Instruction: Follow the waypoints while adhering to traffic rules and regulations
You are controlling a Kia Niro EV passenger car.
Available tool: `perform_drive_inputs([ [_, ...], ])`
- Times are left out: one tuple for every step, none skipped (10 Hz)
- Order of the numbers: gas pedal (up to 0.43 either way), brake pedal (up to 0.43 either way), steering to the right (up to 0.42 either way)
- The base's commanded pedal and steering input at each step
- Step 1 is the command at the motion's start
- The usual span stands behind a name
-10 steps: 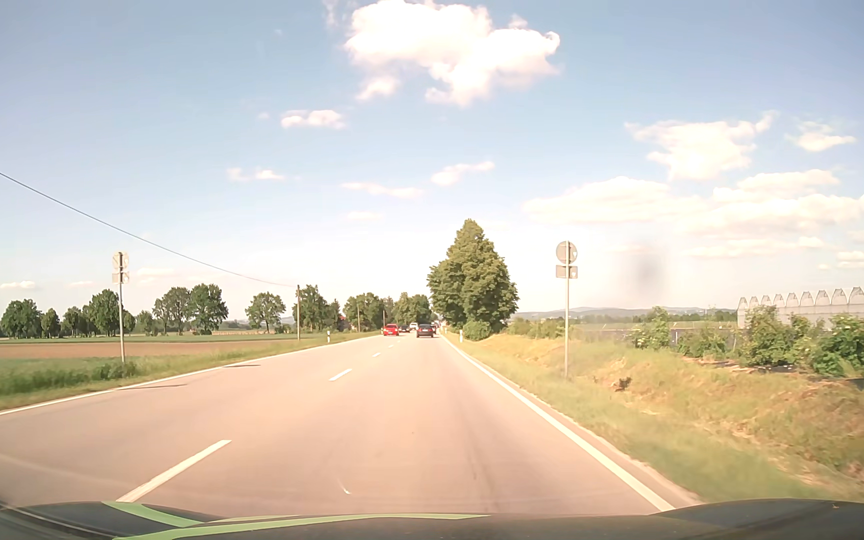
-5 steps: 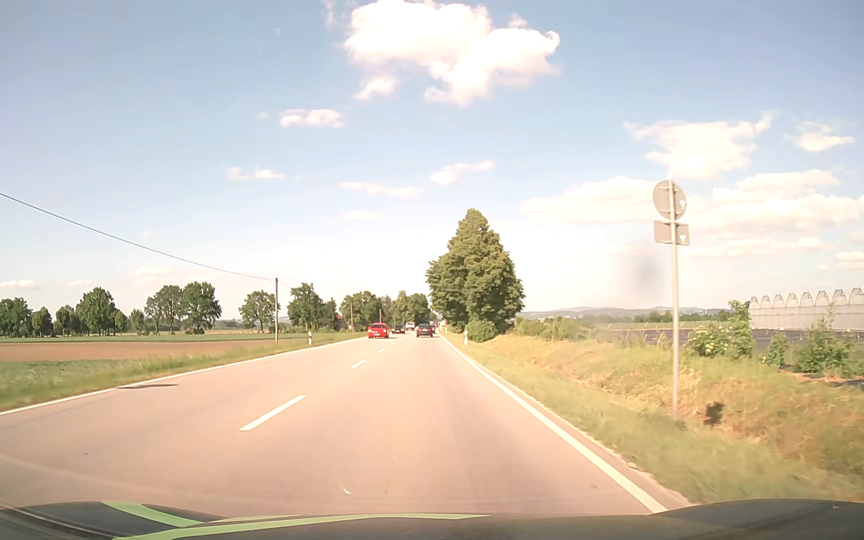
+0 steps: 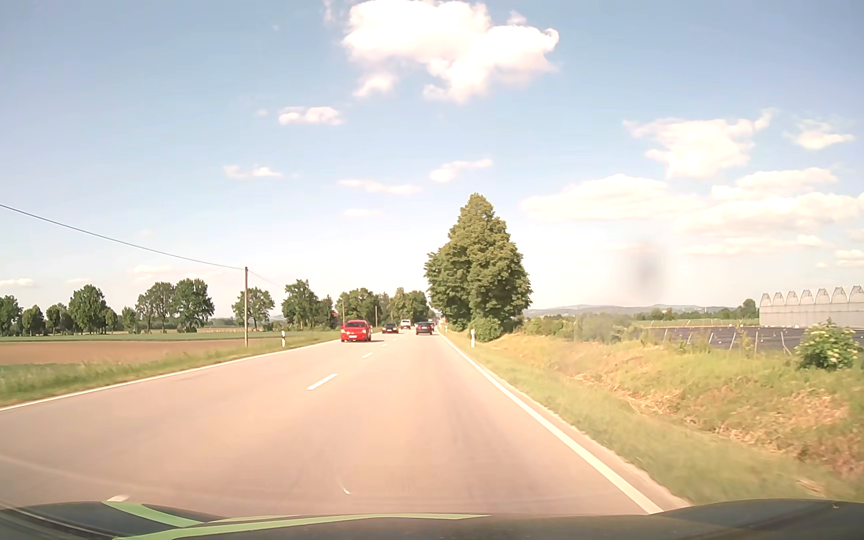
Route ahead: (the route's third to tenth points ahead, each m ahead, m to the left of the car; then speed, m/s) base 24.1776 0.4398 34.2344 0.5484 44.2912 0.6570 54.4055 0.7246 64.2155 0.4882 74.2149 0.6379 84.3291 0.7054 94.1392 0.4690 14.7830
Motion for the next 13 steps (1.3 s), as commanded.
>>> perform_drive_inputs([
  [0.11,0.0,0.0],
  [0.118,0.0,-0.001],
  [0.118,0.0,-0.001],
  [0.118,0.0,-0.001],
  [0.118,0.0,-0.002],
  [0.118,0.0,-0.002],
  [0.118,0.0,-0.002],
  [0.118,0.0,-0.002],
  [0.118,0.0,-0.003],
  [0.118,0.0,-0.003],
  [0.118,0.0,-0.003],
  [0.118,0.0,-0.003],
  [0.118,0.0,-0.003],
])
